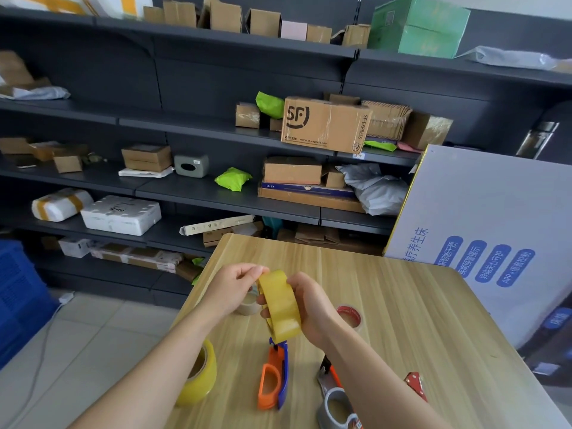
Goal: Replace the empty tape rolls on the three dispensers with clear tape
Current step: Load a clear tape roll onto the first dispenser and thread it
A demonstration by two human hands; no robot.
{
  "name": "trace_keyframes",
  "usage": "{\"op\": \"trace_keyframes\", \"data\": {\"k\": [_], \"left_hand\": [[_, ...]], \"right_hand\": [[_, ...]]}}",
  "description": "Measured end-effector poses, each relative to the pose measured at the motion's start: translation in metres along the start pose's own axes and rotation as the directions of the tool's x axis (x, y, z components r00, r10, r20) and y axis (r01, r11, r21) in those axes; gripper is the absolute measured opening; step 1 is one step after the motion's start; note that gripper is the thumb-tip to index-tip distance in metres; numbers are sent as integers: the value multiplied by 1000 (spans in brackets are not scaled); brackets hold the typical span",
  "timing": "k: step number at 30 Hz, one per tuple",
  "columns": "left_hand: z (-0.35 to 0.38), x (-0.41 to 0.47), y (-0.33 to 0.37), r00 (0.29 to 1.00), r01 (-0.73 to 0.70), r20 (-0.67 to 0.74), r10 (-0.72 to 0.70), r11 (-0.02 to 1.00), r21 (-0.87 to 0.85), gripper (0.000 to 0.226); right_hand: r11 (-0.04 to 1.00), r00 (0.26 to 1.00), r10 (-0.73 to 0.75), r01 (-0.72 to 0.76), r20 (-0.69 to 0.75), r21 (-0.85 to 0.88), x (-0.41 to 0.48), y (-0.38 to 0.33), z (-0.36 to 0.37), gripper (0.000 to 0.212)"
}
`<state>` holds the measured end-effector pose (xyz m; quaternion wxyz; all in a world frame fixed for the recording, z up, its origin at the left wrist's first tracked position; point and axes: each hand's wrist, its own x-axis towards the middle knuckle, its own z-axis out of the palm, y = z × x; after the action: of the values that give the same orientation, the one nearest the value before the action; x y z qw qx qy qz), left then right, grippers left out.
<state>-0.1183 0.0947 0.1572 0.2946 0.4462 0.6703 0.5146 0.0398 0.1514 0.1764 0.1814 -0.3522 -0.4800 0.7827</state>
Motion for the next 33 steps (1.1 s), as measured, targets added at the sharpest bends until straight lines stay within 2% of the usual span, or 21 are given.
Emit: {"op": "trace_keyframes", "data": {"k": [8, 11, 15, 19, 24, 29, 33], "left_hand": [[9, -15, 2, 967, -251, -36, 251, 968, 21, 22], [8, -17, 6, 944, -328, -32, 329, 944, 45, 24], [5, -16, 11, 958, -287, -15, 286, 957, -43, 24], [2, -17, 13, 972, -237, -3, 237, 971, -22, 15], [8, -17, 28, 980, -198, 14, 198, 972, 129, 27], [6, -10, 41, 995, -80, 85, 61, 966, 247, 26], [11, -10, 43, 998, -55, 10, 56, 912, 406, 38]], "right_hand": [[999, 996, -38, 37, -75, -13, -6, -4, -1, 39], [1000, 994, -20, 18, -105, -19, -5, -4, -3, 51], [1000, 994, 0, -1, -111, -7, -5, -4, -5, 58], [1000, 992, 1, -4, -128, -21, -7, -3, -3, 55], [993, 989, -39, 23, -141, -115, -7, -2, -1, 48], [995, 996, -58, 51, -71, -88, -8, 0, 5, 68], [990, 996, -94, 93, -2, -110, -9, 2, 9, 73]]}}
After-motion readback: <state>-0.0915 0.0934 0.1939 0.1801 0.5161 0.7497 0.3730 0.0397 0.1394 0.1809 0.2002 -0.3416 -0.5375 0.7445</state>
